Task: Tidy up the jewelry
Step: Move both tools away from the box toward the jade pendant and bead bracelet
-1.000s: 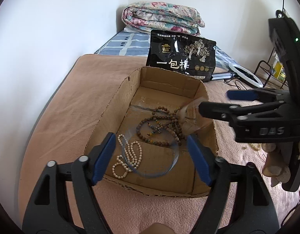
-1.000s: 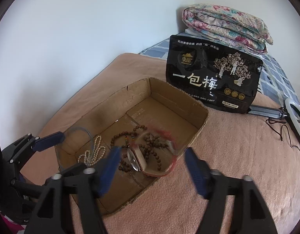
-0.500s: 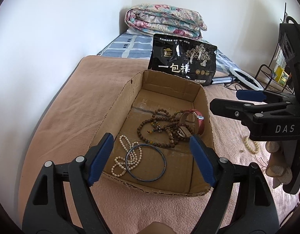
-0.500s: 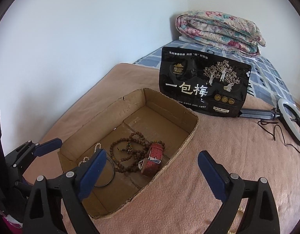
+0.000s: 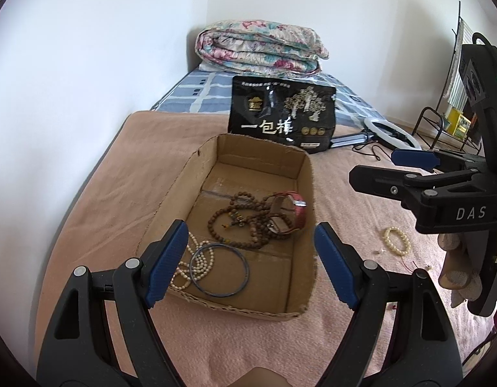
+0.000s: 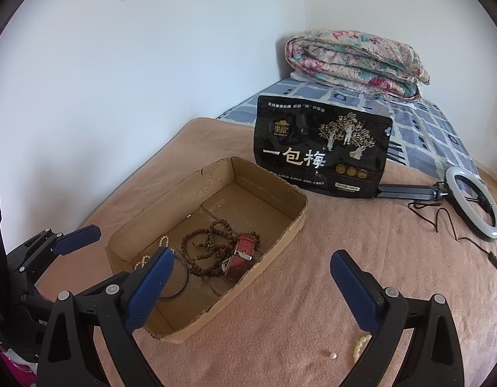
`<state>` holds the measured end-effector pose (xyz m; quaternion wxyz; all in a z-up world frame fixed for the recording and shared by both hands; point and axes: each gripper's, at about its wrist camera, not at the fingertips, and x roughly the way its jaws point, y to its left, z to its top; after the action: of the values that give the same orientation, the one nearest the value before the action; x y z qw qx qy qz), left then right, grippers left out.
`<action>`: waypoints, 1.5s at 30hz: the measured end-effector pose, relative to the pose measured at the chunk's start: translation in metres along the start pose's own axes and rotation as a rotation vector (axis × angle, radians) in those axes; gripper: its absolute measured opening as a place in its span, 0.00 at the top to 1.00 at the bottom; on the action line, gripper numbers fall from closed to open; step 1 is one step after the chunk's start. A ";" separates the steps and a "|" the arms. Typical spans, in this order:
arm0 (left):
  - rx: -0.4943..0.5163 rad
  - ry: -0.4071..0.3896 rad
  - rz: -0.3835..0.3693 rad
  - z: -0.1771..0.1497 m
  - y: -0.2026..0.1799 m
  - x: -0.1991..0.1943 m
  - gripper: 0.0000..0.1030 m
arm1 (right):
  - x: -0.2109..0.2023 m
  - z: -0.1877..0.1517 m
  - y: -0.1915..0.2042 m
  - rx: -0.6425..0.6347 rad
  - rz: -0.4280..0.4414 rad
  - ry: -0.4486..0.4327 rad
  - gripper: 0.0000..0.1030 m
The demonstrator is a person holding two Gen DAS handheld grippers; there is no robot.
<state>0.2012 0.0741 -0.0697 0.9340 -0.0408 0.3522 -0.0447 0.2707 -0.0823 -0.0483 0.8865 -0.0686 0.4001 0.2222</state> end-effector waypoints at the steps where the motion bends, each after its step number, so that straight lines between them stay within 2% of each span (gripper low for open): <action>1: 0.006 -0.003 -0.001 0.000 -0.003 -0.002 0.20 | -0.003 -0.001 -0.002 0.001 -0.001 -0.004 0.03; 15: 0.073 -0.063 -0.048 0.005 -0.052 -0.026 0.20 | -0.061 -0.021 -0.047 0.023 -0.046 -0.067 0.00; 27: 0.139 -0.050 -0.112 -0.004 -0.097 -0.027 0.20 | -0.101 -0.049 -0.097 0.033 -0.141 -0.075 0.00; 40: 0.215 0.025 -0.193 -0.031 -0.140 -0.003 0.20 | -0.092 -0.088 -0.149 0.116 -0.175 -0.007 0.00; 45: 0.252 0.061 -0.229 -0.044 -0.152 0.006 0.20 | -0.082 -0.099 -0.165 0.158 -0.156 0.020 0.00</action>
<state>0.1683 -0.0797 -0.0908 0.9092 0.0381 0.3653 -0.1960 0.2301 -0.2873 -0.0626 0.8997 -0.0319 0.4187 0.1196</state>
